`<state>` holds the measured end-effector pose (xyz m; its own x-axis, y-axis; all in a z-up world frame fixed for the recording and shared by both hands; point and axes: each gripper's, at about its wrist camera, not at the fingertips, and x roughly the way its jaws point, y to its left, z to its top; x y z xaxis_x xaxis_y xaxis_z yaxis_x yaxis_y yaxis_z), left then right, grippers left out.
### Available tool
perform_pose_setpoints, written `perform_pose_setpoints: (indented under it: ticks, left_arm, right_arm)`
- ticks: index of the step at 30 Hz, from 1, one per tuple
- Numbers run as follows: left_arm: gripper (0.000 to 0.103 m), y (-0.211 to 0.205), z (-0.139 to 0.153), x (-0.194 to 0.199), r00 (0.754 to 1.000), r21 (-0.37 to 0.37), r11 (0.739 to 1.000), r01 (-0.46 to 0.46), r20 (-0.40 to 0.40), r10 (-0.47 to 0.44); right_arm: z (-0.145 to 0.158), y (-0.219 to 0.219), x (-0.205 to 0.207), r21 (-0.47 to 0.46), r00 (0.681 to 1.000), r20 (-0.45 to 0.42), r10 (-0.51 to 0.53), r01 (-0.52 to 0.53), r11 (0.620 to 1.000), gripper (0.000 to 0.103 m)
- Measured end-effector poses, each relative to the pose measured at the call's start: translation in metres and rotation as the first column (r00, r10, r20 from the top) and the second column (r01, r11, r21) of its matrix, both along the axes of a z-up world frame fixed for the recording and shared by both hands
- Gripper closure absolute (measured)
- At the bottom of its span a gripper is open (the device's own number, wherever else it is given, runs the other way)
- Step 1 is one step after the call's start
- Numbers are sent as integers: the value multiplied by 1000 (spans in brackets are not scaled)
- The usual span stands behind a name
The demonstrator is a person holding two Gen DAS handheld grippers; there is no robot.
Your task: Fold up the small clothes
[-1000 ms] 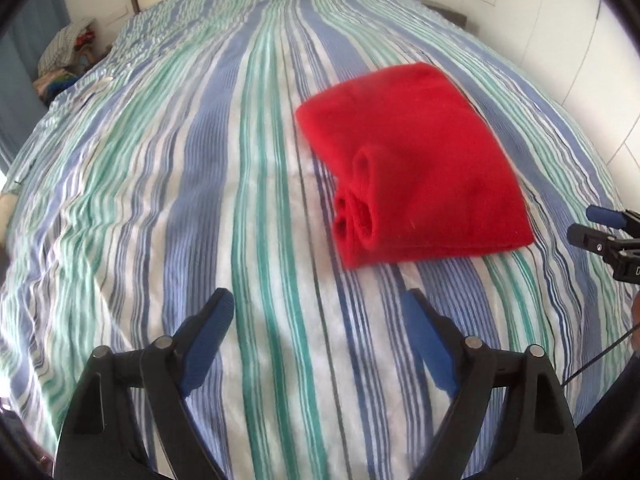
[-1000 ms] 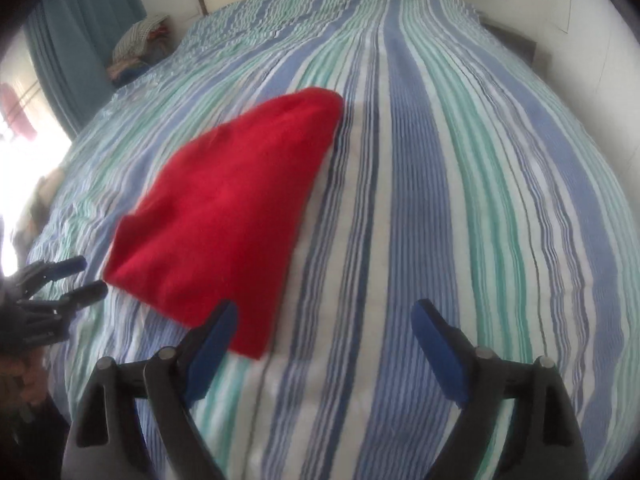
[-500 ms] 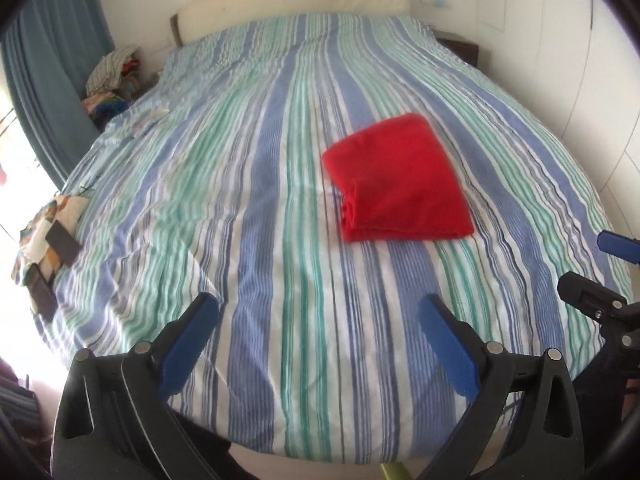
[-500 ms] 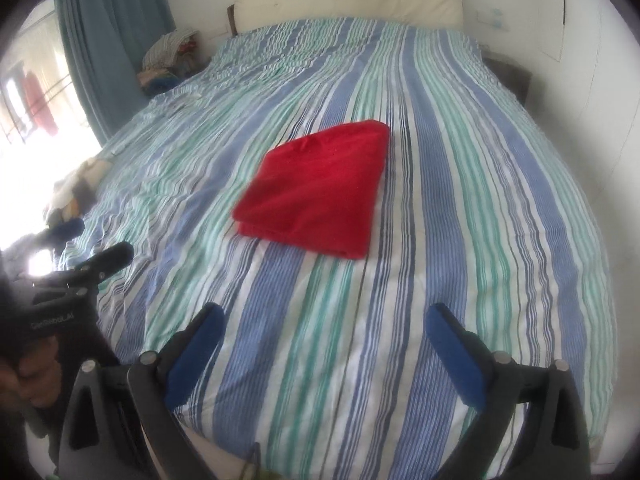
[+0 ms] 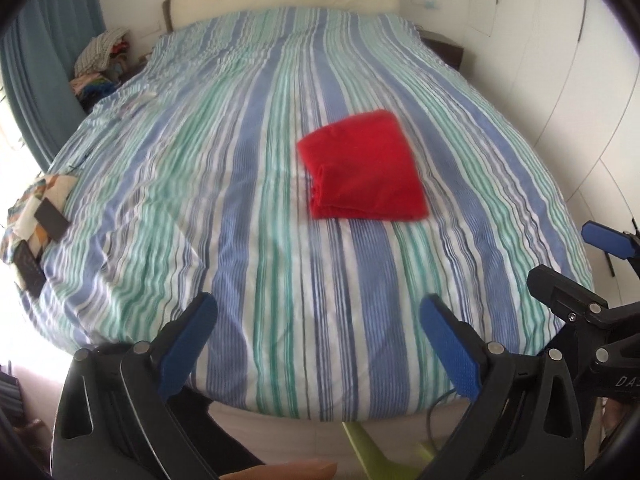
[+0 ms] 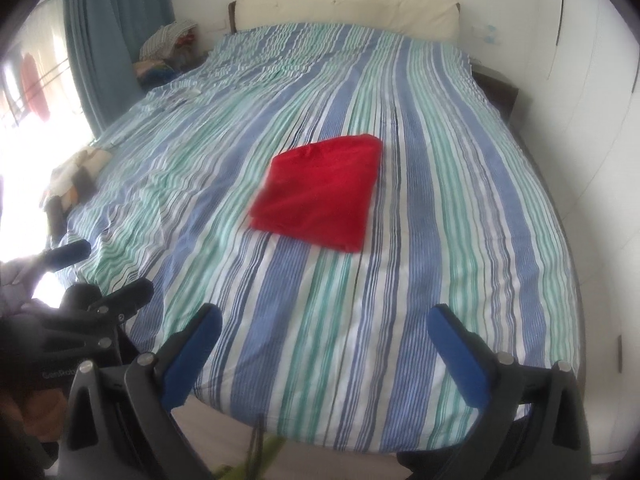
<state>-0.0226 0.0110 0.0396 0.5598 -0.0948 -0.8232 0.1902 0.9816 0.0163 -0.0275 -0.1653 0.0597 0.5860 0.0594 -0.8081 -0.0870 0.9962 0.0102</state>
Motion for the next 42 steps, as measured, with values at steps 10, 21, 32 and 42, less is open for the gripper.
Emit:
perform_pose_setpoints:
  ticks: [10, 21, 32, 42]
  left_arm:
    - [0, 6, 6, -2, 999, 14, 999, -48, 16, 48]
    - [0, 5, 9, 1, 998, 25, 998, -52, 27, 51]
    - [0, -3, 11, 3, 999, 20, 999, -31, 23, 31]
    - [1, -5, 14, 6, 999, 15, 1000, -26, 23, 26]
  right_arm:
    - [1, 7, -8, -16, 1000, 1, 15, -15, 1000, 1]
    - [5, 8, -9, -28, 999, 30, 15, -14, 999, 1]
    - [8, 3, -9, -22, 1000, 30, -1, 2, 1000, 1]
    - [12, 1, -9, -14, 999, 43, -7, 8, 1000, 1]
